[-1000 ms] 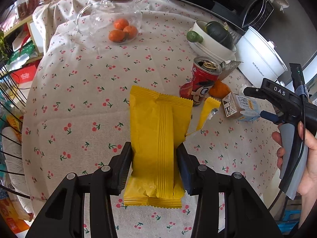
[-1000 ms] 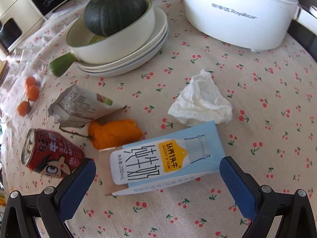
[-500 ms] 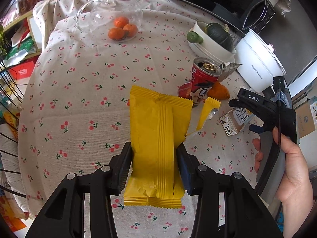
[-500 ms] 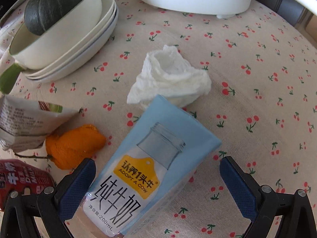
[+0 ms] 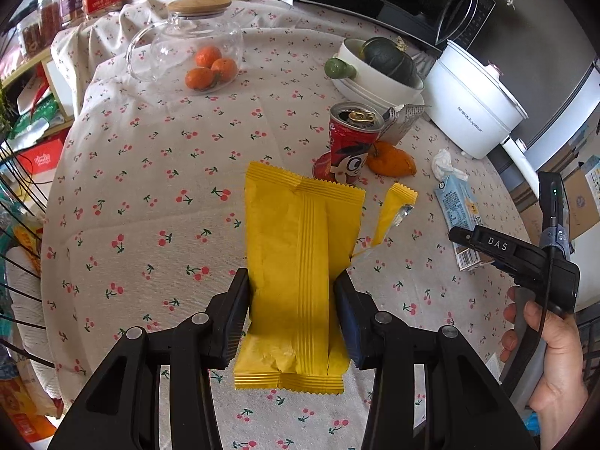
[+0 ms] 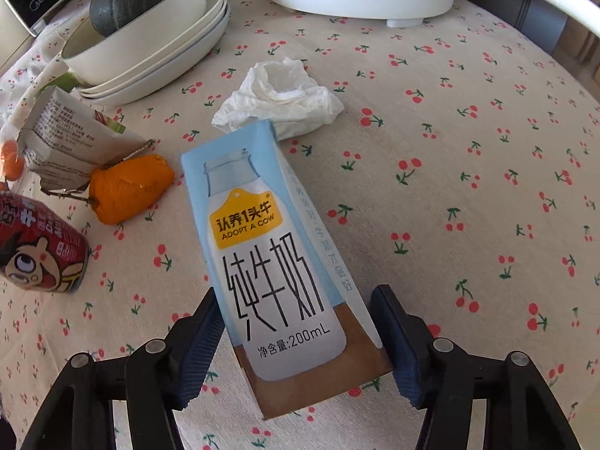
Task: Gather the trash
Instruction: 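Grasp the yellow snack packet with the left tool while the right tool grasps the milk carton, then carry the yellow packet and milk carton over the white bin with both tools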
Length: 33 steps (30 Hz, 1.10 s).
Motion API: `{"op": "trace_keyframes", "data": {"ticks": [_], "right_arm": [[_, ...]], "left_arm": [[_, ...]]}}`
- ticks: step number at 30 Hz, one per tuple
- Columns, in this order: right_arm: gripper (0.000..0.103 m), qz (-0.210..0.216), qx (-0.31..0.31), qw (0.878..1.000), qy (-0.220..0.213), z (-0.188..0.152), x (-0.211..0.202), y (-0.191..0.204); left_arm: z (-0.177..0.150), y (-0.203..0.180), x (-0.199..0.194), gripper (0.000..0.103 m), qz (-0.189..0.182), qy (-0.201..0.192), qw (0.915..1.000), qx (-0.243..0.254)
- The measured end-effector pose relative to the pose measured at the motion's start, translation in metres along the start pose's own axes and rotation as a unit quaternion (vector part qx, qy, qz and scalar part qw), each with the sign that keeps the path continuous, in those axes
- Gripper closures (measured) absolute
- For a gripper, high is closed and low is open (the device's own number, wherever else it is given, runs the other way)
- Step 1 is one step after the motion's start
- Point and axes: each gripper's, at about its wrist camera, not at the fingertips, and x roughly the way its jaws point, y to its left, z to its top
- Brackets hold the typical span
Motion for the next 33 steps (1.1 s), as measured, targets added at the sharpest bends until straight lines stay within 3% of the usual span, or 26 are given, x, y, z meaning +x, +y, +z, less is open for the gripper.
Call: {"op": "trace_keyframes", "data": {"ticks": [6, 16, 33], "right_arm": [[0.048, 0.016, -0.041, 0.999, -0.017, -0.015, -0.024, -0.023], [0.049, 0.020, -0.102, 0.994, -0.046, -0.029, -0.062, -0.062], [0.049, 0.036, -0.098, 0.992, -0.071, -0.054, -0.106, -0.152]], "left_arm": [[-0.009, -0.024, -0.007, 0.056, 0.001, -0.006, 0.9993, 0.037], [-0.022, -0.063, -0.014, 0.056, -0.012, -0.008, 0.9968, 0.078], [-0.054, -0.144, -0.010, 0.056, -0.047, 0.002, 0.9880, 0.147]]}}
